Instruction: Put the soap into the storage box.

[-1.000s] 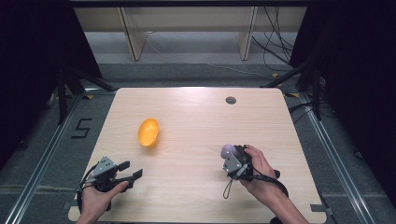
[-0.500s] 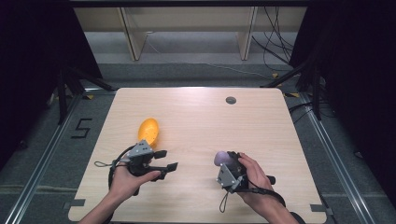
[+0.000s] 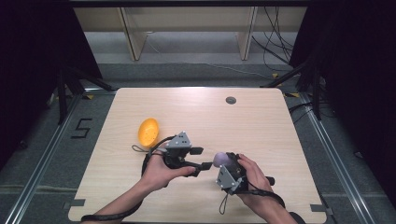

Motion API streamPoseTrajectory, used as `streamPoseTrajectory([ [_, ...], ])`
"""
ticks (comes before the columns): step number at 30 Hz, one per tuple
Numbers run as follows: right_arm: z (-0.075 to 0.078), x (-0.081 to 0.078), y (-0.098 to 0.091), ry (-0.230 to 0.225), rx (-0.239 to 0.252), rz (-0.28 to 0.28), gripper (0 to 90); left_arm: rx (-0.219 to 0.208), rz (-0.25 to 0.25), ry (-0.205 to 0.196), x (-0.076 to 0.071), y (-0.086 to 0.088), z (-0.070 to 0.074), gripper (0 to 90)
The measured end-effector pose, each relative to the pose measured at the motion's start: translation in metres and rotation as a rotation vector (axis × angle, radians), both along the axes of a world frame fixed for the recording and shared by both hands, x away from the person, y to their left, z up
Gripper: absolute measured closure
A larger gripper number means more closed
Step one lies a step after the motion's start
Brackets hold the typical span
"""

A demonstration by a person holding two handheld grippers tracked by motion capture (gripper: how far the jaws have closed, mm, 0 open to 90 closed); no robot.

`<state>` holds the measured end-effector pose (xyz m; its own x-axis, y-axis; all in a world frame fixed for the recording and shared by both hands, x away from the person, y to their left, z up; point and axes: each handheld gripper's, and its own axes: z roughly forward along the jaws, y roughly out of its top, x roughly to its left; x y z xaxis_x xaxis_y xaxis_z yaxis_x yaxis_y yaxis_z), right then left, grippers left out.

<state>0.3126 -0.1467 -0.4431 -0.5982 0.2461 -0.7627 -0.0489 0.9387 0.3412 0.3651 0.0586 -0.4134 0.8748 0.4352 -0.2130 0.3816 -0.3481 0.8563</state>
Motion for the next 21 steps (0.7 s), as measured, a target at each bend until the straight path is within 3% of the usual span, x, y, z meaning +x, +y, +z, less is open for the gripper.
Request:
streamPoseTrajectory([
  [5,0.001,-0.002,0.002,0.01,0.021,0.001,50.3,0.004,-0.017,0.045,0.008,-0.013,-0.006,37.3],
  [6,0.001,-0.002,0.002,0.002,0.019,0.006,50.3,-0.003,-0.019,0.071,0.01,-0.015,-0.008,38.2],
  [10,-0.001,-0.003,0.002,0.01,0.033,-0.002,50.3,-0.018,-0.036,0.091,0.012,-0.018,-0.01,39.8],
  [11,0.001,-0.002,0.002,-0.013,0.011,0.019,50.3,-0.017,-0.04,0.095,0.014,-0.018,-0.011,40.3],
  [12,0.001,-0.003,0.003,-0.007,0.014,0.019,50.3,-0.017,-0.04,0.095,0.014,-0.018,-0.011,40.9],
  [13,0.0,-0.004,0.004,0.009,0.036,-0.009,50.3,-0.014,-0.033,0.097,0.014,-0.019,-0.011,41.6],
  [15,0.002,-0.002,0.004,-0.021,0.002,0.037,50.3,-0.02,-0.042,0.114,0.015,-0.02,-0.013,42.9],
  [17,0.002,-0.004,0.005,-0.007,0.004,0.008,50.3,-0.025,-0.048,0.128,0.016,-0.02,-0.015,44.0],
  [21,0.003,-0.004,0.005,-0.019,-0.011,0.024,50.3,-0.036,-0.08,0.15,0.018,-0.021,-0.018,45.9],
])
